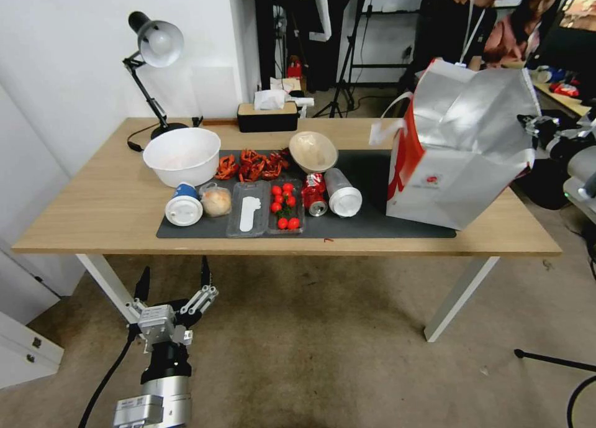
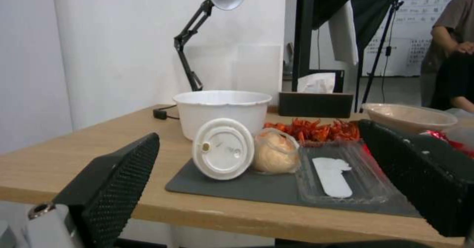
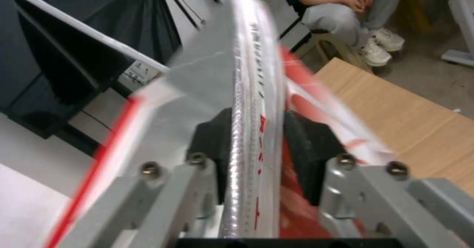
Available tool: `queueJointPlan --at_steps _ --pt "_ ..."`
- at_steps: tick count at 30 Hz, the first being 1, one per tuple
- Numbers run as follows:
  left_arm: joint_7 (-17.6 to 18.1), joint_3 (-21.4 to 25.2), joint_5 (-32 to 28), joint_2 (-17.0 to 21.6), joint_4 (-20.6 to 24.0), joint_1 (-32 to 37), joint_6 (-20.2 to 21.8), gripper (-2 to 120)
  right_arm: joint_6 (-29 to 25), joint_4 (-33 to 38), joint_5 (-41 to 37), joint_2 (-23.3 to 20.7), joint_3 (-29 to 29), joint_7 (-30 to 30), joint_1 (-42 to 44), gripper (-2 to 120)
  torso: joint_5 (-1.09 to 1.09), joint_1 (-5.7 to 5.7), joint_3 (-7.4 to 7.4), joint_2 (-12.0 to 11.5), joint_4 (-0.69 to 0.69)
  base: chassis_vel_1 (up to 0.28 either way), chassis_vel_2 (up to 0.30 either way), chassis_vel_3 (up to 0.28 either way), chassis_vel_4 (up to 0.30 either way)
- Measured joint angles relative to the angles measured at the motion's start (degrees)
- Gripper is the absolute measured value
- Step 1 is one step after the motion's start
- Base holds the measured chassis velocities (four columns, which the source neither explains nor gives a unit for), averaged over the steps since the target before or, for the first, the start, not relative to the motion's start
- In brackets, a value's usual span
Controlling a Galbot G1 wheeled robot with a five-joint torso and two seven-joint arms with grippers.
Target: Pick up the food delivery bag from the floor and place it on the table.
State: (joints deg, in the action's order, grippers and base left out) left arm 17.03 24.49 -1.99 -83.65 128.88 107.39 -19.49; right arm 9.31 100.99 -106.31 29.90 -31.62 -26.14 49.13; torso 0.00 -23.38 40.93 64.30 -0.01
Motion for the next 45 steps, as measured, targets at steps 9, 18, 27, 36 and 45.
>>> queueJointPlan --at_steps 9,18,27,36,45 --pt "0.4 0.3 0.0 0.3 0.0 0.2 -0.2 100 -0.2 -0.5 1.9 0.5 2.2 -1.1 -2.9 63 0.00 0.00 0.00 0.0 0.00 0.000 0.000 0.000 0.000" --pt "0.6 0.4 0.0 0.3 -0.3 -0.3 -0.1 100 2.2 0.6 7.1 1.0 3.3 -5.6 -4.2 96 0.00 0.00 0.00 0.0 0.00 0.000 0.000 0.000 0.000" --pt "0.8 0.4 -0.1 0.5 -1.0 -0.9 0.3 100 4.0 1.8 12.0 1.8 5.1 -11.6 -6.9 100 0.00 0.00 0.00 0.0 0.00 0.000 0.000 0.000 0.000" --pt "0.9 0.3 -0.1 0.7 -1.1 -1.0 0.6 100 4.8 2.3 16.6 2.2 6.7 -14.5 -8.0 100 0.00 0.00 0.00 0.0 0.00 0.000 0.000 0.000 0.000" --pt "1.3 0.3 -0.2 1.0 -1.0 -0.9 0.7 100 6.5 7.0 22.2 1.2 6.8 -18.3 -7.2 100 -0.01 0.00 0.00 0.0 0.01 0.000 0.000 0.000 0.000"
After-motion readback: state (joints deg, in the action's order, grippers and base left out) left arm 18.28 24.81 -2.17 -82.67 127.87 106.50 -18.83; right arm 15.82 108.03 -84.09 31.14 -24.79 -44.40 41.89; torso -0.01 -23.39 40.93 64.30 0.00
